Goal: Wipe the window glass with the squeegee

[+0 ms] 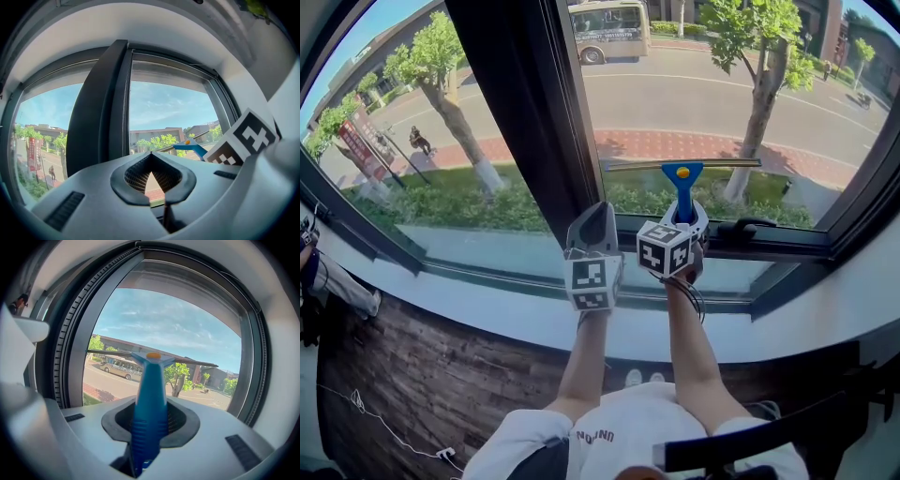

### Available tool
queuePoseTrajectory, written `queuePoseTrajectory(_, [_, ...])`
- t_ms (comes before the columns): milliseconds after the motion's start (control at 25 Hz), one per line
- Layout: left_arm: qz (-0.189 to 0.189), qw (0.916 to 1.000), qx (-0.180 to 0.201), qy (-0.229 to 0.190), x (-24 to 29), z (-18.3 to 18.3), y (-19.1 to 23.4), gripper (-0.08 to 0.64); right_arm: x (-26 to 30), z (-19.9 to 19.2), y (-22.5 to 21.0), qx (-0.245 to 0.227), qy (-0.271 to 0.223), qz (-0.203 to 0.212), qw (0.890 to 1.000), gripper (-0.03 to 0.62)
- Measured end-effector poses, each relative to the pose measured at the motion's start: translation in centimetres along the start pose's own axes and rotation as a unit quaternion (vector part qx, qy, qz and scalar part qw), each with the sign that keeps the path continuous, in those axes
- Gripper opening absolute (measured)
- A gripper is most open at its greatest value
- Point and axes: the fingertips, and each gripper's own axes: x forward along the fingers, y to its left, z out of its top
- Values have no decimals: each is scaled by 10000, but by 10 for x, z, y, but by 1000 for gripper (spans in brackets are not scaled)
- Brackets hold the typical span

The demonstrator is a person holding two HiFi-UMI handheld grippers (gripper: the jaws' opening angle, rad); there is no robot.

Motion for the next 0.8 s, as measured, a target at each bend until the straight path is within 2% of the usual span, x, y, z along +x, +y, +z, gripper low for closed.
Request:
queuePoseTrajectory(640, [17,10000,-2,-37,0,-1,-1,3,0,-25,10,265,250,248,9990,101])
queuePoseTrajectory(800, [4,9999,-76,84,2,-6,-3,3,0,-28,12,332,285,315,9985,101])
